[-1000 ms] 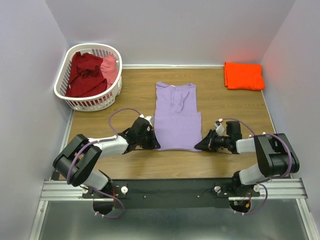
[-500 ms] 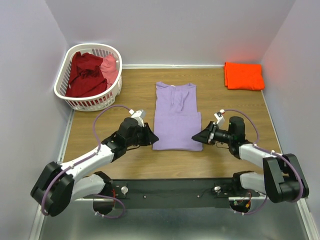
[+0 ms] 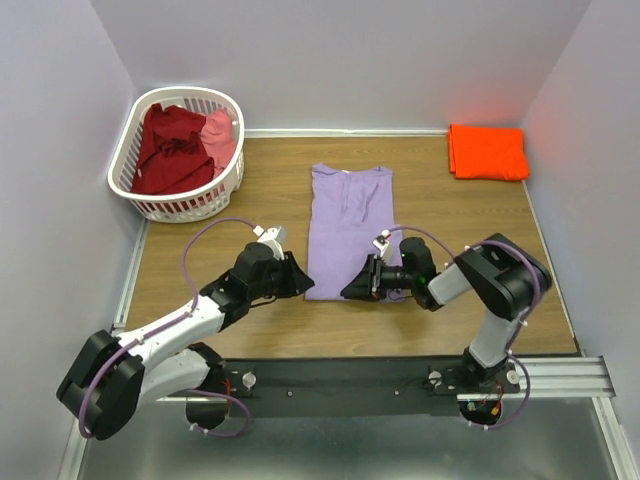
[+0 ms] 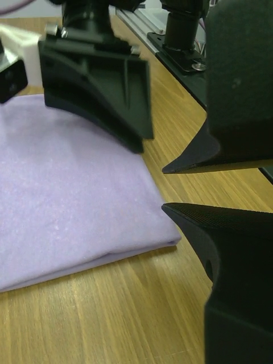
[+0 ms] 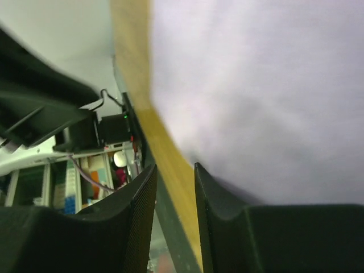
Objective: Fold and stack the t-shirts
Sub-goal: Fold the tshirt
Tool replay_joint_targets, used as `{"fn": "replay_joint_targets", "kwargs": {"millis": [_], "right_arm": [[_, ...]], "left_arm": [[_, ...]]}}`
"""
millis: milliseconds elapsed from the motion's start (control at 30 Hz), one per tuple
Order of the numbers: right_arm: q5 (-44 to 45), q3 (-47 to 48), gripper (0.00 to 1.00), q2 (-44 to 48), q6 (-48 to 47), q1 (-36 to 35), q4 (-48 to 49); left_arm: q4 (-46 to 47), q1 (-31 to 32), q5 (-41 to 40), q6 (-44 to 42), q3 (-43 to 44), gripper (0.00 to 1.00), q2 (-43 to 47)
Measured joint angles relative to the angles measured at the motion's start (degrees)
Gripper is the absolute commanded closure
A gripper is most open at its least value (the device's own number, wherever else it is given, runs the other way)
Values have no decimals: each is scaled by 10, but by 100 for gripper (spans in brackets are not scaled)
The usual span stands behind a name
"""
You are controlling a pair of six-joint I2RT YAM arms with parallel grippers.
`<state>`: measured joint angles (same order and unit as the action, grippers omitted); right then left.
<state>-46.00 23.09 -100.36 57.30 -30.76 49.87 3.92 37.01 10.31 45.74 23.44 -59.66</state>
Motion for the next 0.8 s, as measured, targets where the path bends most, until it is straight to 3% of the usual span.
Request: {"fn": "replay_joint_targets", "kwargs": {"millis": [267,400,567,800], "right_arm": [[-19,15,67,-121,47,1,117],[-9,-12,67,-75,50,10,107],[-12,-52,67,19,40,74,86],[-23,-123,68,68,9,179,49]], "left_arm": [[3,3,-5,8,-9,65,15],[6,5,-5,8,-9,65,12],[28,6,-3,8,7,66,-40],[62,11,9,6,46,80,-153]]}}
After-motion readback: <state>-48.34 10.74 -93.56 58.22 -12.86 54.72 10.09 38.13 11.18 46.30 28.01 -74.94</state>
